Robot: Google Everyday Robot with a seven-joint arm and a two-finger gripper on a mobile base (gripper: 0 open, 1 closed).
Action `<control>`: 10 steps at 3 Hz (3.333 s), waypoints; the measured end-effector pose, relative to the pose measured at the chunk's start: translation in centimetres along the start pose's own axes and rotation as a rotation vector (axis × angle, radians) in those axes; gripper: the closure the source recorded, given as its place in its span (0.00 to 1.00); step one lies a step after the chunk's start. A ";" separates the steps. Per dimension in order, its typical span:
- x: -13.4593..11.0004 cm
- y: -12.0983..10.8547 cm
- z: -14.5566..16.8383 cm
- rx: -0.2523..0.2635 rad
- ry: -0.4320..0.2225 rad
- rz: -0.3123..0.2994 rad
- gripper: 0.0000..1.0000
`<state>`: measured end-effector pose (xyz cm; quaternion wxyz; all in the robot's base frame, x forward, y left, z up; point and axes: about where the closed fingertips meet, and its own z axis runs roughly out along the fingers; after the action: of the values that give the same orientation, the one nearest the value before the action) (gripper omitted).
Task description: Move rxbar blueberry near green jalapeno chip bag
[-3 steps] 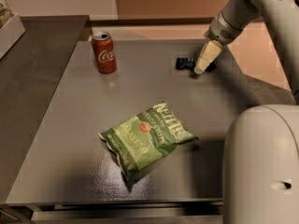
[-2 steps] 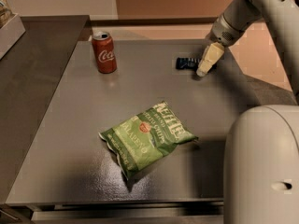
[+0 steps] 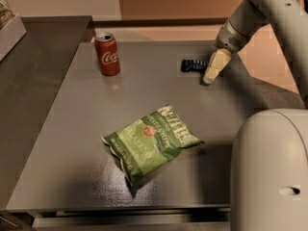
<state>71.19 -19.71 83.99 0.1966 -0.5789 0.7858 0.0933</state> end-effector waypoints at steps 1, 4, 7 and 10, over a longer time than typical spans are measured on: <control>0.1 0.3 0.5 -0.017 0.004 -0.002 0.00; -0.3 0.7 0.9 -0.051 0.009 -0.006 0.64; -3.0 3.5 -4.5 -0.057 -0.095 -0.038 1.00; -2.1 12.4 -8.7 -0.104 -0.075 -0.087 1.00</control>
Offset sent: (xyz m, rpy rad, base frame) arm -0.0141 0.0038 -0.0099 -0.0129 0.0770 0.0421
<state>58.27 -17.23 91.74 0.1996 -0.6178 0.7462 0.1469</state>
